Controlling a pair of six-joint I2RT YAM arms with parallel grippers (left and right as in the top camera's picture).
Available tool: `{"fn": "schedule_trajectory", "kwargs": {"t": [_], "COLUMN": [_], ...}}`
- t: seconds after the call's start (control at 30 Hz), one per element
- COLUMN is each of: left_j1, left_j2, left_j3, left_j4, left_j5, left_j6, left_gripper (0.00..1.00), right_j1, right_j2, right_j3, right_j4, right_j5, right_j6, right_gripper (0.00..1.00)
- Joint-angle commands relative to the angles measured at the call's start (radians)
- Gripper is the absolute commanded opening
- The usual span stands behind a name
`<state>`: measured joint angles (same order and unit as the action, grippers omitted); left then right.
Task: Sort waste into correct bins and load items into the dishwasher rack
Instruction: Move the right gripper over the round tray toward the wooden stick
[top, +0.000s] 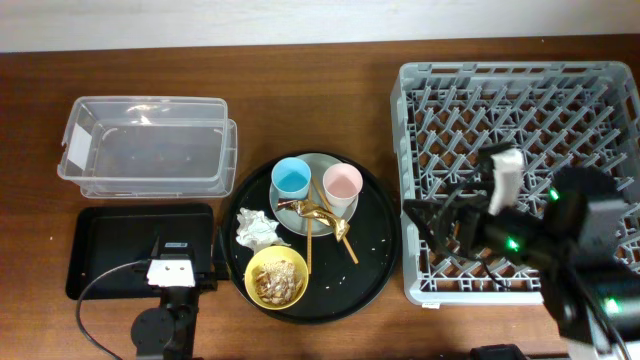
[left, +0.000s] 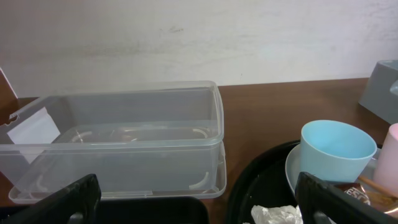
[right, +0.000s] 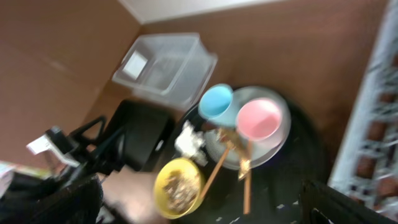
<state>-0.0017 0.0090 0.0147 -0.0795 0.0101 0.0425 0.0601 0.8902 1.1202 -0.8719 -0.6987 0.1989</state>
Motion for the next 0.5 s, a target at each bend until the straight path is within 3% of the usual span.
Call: {"fn": "schedule_trajectory", "kwargs": {"t": [0.0,0.07,0.1,0.27,0.47], "left_j1": [-0.002,-0.002,-0.002,-0.002,-0.002], "left_j2": [-0.004,-0.004,-0.004,-0.004,-0.004], "left_j3": [-0.006,-0.006,-0.006,-0.006,-0.006], "left_j4": [-0.002,-0.001,-0.001,-0.001,-0.001], "left_j5": [-0.007,-0.007,-0.007,-0.007,-0.007], "left_j6": [0.016,0.016,0.016,0.016,0.016], "left_gripper": [0.99,0.99,0.99,1.00,0.99], "right_j1": [-0.002,0.024,0.068,0.405,0.568], "right_j2": [0.117,0.211,0.254,0.451,0.765], "right_j3": [0.012,0.012,0.012,0.011,0.011], "right_j4": [-0.093,-0.201,-0.259,-0.266,-0.097], "right_j5": [-0.121,-0.087,0.031,0.501,0.520], "right_j6": [-0.039,-0.139,-0.177,-0.126,-0.112], "right_gripper": [0.57,0.51,0.50,0.48,0.49]}}
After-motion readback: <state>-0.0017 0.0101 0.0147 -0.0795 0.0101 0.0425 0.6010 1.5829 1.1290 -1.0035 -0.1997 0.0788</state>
